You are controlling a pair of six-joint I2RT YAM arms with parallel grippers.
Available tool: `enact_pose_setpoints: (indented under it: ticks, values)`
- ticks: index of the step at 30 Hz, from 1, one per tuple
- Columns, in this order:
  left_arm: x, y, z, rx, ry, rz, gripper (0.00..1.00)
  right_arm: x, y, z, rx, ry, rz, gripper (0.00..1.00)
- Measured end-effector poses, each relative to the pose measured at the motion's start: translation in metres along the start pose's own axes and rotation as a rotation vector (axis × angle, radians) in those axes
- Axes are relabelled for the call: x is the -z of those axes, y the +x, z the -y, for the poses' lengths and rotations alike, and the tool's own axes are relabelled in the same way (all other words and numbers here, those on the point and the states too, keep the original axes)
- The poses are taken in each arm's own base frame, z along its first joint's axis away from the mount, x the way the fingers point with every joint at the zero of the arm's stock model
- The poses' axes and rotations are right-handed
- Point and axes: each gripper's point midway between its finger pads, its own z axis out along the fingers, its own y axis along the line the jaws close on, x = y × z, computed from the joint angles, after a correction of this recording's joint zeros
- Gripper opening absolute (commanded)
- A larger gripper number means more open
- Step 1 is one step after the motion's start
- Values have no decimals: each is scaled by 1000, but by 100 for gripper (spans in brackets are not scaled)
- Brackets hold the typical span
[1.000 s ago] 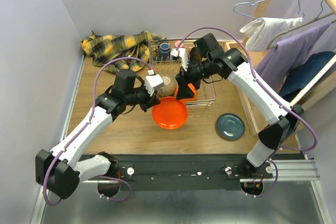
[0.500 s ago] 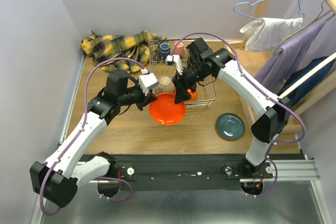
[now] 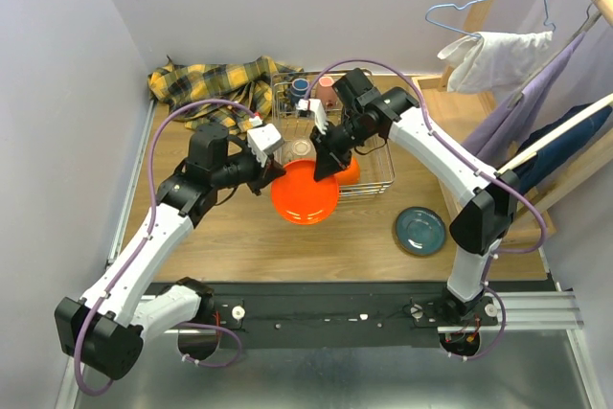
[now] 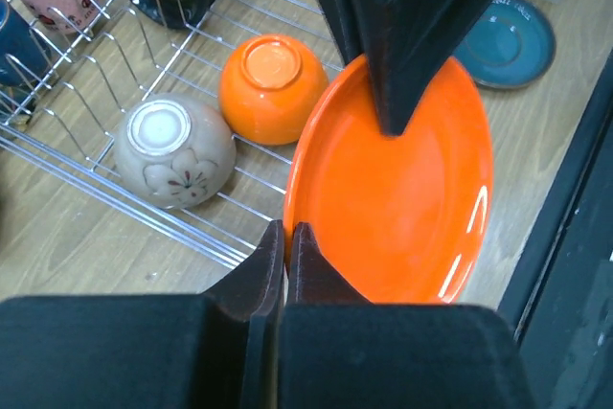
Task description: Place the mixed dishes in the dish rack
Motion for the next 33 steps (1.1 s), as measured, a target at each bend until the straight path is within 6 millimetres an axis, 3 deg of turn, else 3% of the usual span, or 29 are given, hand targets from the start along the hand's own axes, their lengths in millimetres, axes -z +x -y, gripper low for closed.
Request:
enact_pose_setpoints:
  ticks: [2, 4, 8, 14, 19, 25, 33]
  values:
    - [0, -3, -3, 10, -22, 9, 49, 0, 0, 4, -2, 17, -1, 0]
    - [0, -4, -14, 15, -82, 11, 54, 1, -2, 6, -21, 27, 6, 0]
    - [6, -4, -48, 50, -287, 13, 73, 0, -10, 18, -30, 91, 38, 1]
    - [41, -13, -111, 133, -668, 76, 76, 2, -46, 51, -34, 294, 156, 1]
    - [104, 0, -166, 235, -1032, 93, 76, 29, -48, 91, -164, 576, 172, 1]
    - [122, 0, -165, 269, -1093, 138, 76, 72, -64, 141, -298, 930, 271, 0]
    - [124, 25, -163, 316, -1104, 97, 76, 112, -37, 194, -474, 1402, 321, 0]
